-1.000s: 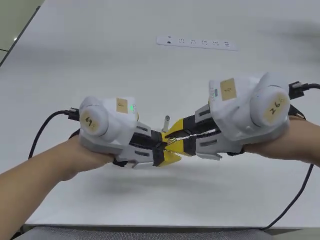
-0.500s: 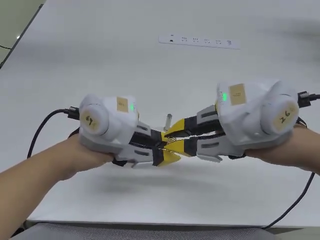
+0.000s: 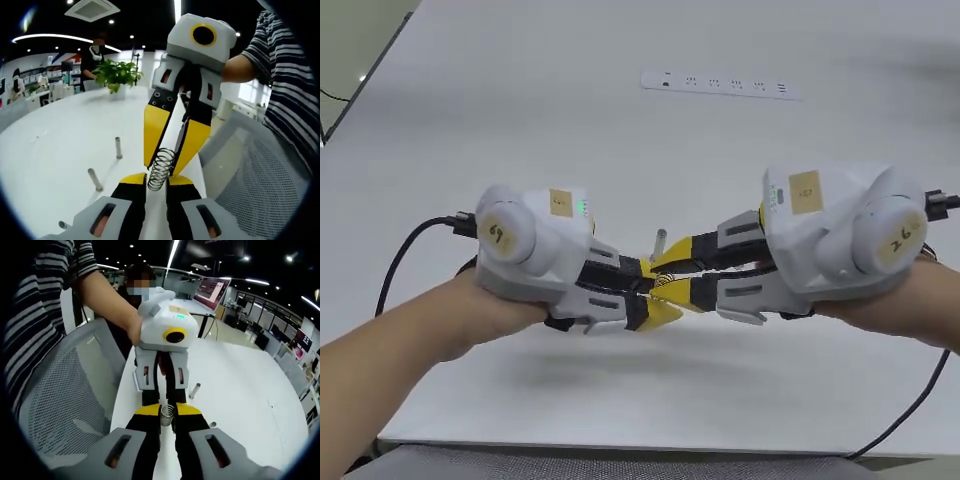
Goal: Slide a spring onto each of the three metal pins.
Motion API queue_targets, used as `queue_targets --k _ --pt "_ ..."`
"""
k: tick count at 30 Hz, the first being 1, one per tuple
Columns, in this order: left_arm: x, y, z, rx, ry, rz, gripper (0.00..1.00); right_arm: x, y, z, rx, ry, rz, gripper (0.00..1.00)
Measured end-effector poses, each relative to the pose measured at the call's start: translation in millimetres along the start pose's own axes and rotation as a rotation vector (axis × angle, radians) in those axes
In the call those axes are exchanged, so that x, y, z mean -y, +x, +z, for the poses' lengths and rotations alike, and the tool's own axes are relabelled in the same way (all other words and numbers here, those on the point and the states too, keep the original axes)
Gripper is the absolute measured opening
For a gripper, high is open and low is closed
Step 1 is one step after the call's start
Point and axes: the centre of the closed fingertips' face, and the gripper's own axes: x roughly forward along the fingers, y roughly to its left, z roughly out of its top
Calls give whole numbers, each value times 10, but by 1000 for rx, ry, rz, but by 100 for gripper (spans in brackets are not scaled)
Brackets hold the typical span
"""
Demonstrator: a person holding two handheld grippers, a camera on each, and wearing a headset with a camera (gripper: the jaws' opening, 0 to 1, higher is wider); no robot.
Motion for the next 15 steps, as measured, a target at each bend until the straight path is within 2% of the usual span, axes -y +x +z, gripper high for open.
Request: queue_targets --k 5,15 --pt "-18 -23 -13 -2 -19 16 13 -5 -3 -1 0 0 1 6" --pt "-55 -144 -65 9 -47 45 19 6 3 -15 -8 -8 1 6"
